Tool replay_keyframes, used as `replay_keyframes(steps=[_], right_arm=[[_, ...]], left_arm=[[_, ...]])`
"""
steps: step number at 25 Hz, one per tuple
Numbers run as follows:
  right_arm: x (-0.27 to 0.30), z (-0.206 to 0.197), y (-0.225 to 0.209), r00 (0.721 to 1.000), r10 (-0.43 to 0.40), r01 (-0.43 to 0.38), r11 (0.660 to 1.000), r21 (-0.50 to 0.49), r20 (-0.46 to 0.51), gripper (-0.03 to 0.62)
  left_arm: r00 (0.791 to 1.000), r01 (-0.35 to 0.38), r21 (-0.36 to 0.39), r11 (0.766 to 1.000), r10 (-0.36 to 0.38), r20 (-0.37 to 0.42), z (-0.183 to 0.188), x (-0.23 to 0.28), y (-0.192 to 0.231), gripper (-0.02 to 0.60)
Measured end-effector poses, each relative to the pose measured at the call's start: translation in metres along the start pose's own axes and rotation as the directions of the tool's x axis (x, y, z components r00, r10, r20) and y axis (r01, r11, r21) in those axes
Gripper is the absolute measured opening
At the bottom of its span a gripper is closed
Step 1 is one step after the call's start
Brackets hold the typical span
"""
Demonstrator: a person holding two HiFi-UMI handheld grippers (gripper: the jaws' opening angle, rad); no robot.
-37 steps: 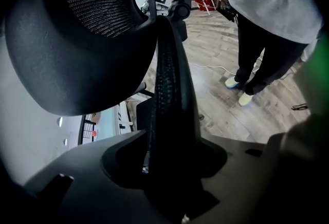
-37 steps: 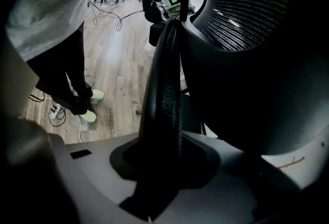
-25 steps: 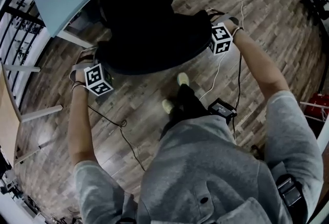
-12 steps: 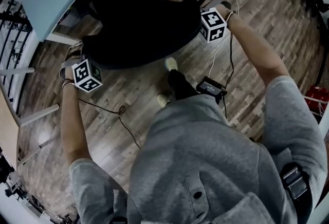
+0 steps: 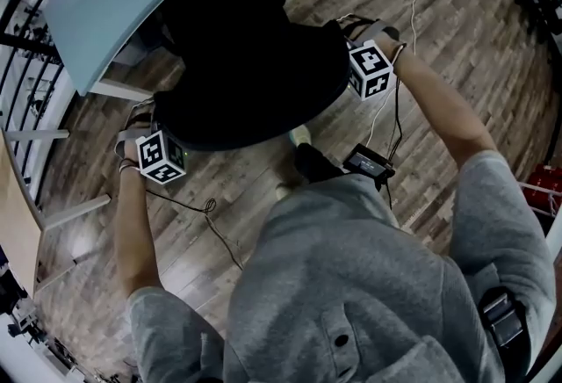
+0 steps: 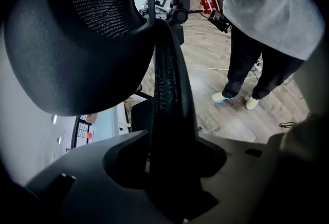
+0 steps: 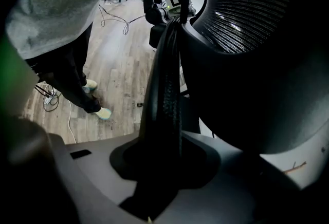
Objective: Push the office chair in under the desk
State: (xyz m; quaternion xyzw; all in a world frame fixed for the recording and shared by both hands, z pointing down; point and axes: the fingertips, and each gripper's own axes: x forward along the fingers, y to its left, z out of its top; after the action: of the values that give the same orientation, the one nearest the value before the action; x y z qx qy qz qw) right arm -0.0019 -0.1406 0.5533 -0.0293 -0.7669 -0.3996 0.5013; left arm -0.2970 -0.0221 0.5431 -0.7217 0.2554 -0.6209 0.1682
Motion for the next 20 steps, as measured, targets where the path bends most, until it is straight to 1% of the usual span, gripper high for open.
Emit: replay_keyframes(steps=[8, 13, 20], right_arm=[[0.019, -0.016, -0.026, 1.000, 0.000, 0.000, 1.000, -0.011, 0.006, 0.121], [0.024, -0.027, -0.037, 1.000, 0.004, -0.004, 1.000, -0.020, 0.009, 0.121], [0.035, -0.038, -0.051, 1.000, 0.003, -0.002, 0.999, -0.032, 0.013, 0.121]], left_arm=[[1.000, 0.010, -0.015, 1.000, -0.010, -0.024, -0.007, 0.019, 0.022, 0.199], [1.000, -0.006, -0.014, 1.000, 0.006, -0.020, -0.002, 0.024, 0.034, 0.199], [0.999, 0.009, -0.024, 1.000, -0.010, -0.047, -0.005, 0.037, 0.045, 0.198]])
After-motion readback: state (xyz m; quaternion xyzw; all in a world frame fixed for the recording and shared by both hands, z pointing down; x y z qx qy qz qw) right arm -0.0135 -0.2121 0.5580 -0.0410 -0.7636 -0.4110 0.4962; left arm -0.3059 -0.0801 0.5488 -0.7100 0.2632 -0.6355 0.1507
